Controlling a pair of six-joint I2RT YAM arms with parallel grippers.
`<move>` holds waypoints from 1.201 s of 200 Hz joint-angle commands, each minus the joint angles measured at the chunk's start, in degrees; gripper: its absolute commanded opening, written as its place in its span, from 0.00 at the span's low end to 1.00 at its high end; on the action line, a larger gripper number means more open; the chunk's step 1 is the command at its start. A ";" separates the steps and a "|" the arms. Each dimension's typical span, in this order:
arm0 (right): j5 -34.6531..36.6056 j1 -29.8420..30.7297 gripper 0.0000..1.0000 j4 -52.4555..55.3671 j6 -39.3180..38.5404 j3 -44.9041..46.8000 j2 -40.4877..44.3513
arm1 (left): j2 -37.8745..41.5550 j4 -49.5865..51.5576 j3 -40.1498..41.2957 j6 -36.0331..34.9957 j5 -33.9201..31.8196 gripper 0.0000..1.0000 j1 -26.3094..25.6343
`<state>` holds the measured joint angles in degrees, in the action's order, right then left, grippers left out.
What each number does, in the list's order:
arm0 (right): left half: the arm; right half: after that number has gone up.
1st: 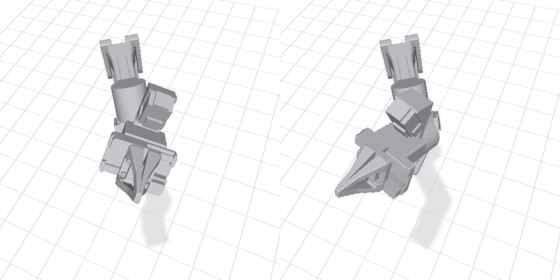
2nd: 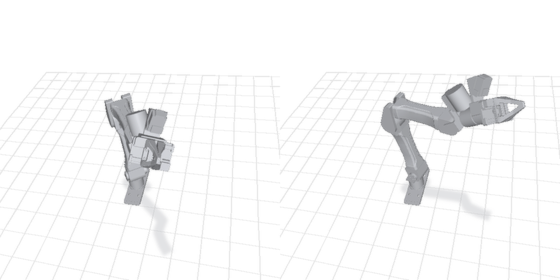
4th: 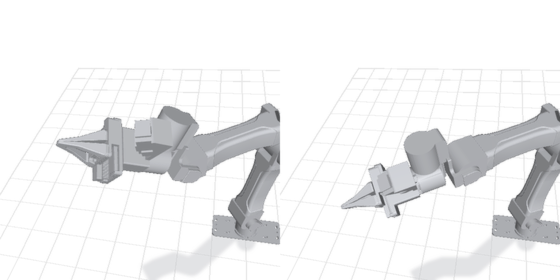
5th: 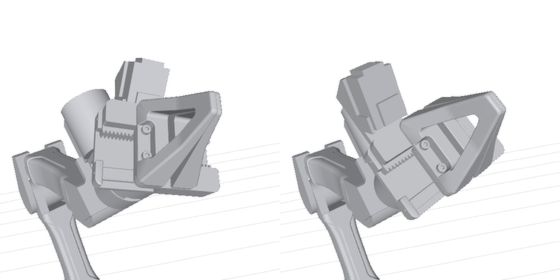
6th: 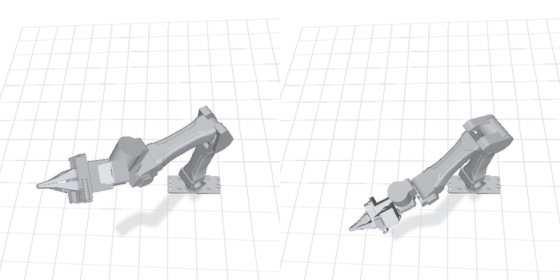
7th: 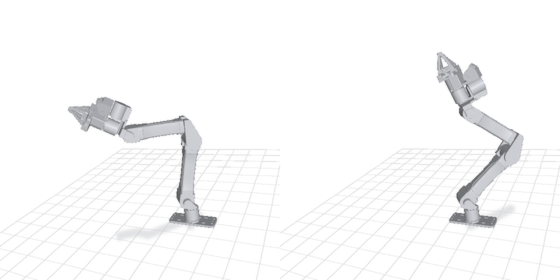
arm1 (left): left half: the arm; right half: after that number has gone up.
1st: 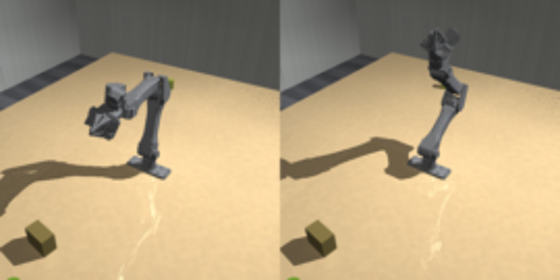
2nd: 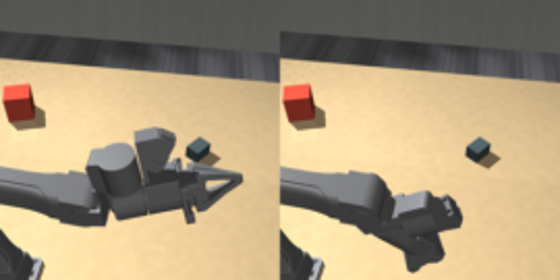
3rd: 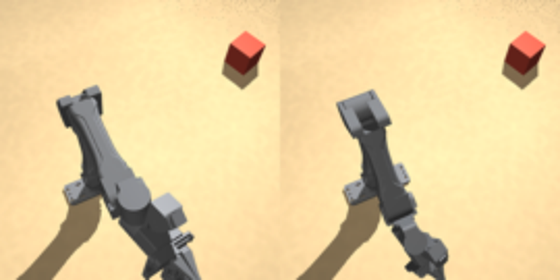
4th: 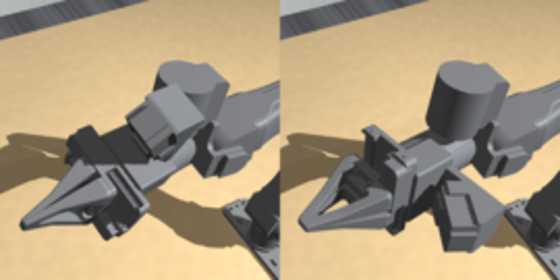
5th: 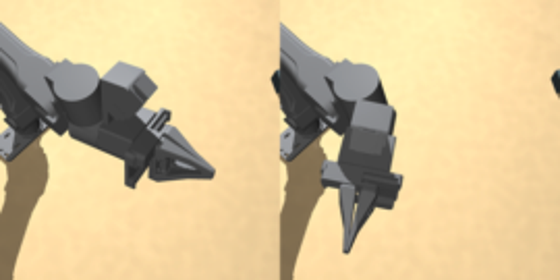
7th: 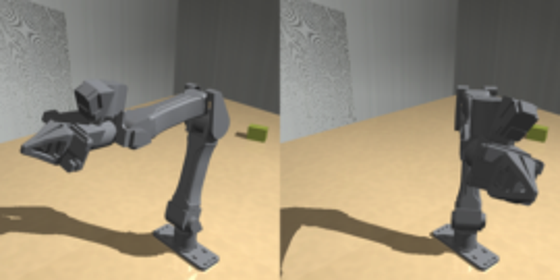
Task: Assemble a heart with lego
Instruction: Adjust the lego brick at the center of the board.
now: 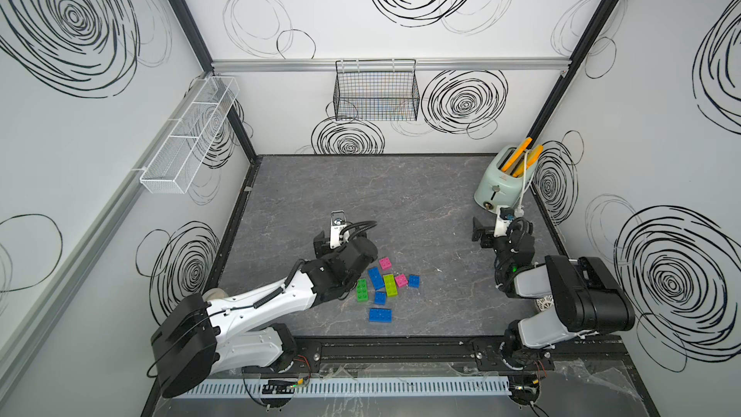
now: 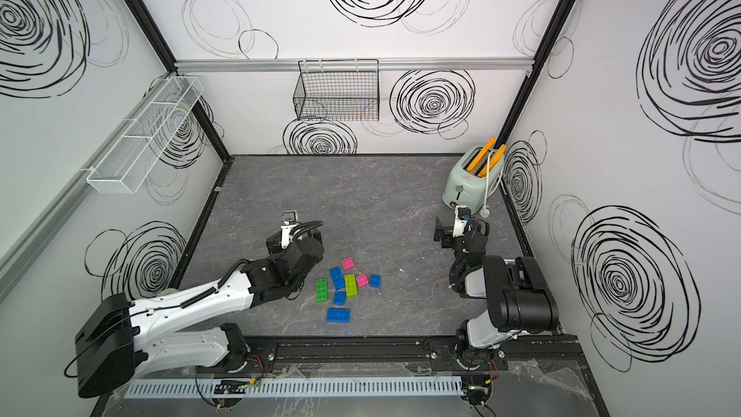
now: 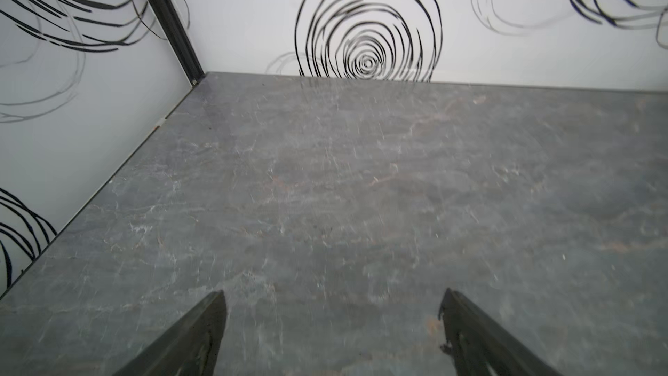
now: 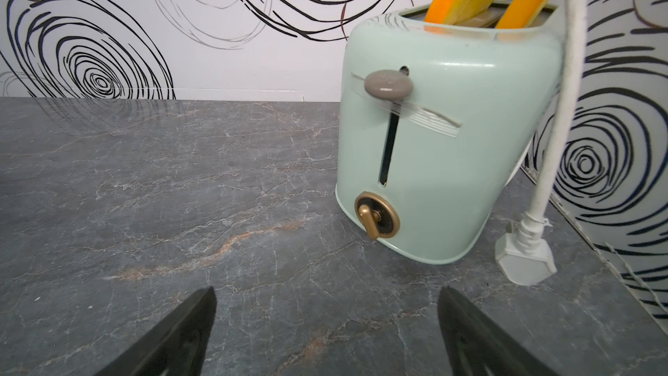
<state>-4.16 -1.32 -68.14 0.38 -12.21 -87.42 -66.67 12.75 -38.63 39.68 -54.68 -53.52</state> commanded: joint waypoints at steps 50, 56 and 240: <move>-0.52 -0.17 0.98 -1.87 -0.52 -0.86 0.41 | 18.23 1.23 11.35 3.97 7.52 0.97 -6.95; -0.43 -0.17 0.99 -1.99 -0.47 -0.71 0.61 | 19.47 0.96 12.28 3.39 7.37 0.97 -6.87; 8.54 43.41 0.99 73.51 12.52 -24.32 15.00 | 27.53 -9.52 21.02 -3.95 15.32 0.97 3.22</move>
<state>5.30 34.30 -3.31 9.72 -35.00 -72.10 -41.25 6.68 -18.79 36.73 -39.81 -51.94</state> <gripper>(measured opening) 0.986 0.972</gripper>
